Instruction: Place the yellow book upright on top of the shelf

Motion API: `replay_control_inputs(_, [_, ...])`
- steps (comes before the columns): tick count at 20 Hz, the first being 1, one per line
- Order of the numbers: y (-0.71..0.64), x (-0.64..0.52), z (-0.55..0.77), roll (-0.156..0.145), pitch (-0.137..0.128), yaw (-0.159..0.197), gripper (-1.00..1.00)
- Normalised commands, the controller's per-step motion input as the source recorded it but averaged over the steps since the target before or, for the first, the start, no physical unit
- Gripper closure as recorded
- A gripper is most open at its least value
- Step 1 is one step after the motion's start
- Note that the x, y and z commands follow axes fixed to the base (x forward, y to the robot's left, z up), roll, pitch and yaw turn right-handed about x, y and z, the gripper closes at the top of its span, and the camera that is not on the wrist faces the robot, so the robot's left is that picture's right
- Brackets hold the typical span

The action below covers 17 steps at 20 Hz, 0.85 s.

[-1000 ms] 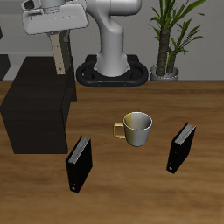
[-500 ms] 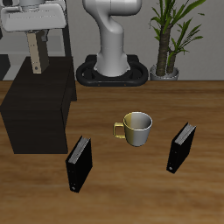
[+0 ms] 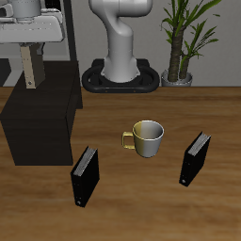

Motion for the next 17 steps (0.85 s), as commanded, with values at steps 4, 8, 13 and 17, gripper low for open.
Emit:
replay_control_inputs(4, [-0.24, 0.11, -0.25, -0.104, 0.011, -0.07, 1.0])
replay_control_inputs(8, [-0.12, 0.08, -0.19, -0.055, 0.032, -0.023, -1.0])
replay_control_inputs(13, [0.0, 0.02, -0.02, -0.039, 0.019, -0.018, -1.0])
replay_control_inputs(17, [0.28, -0.1, 0.18, 0.036, -0.04, 0.038, -1.0])
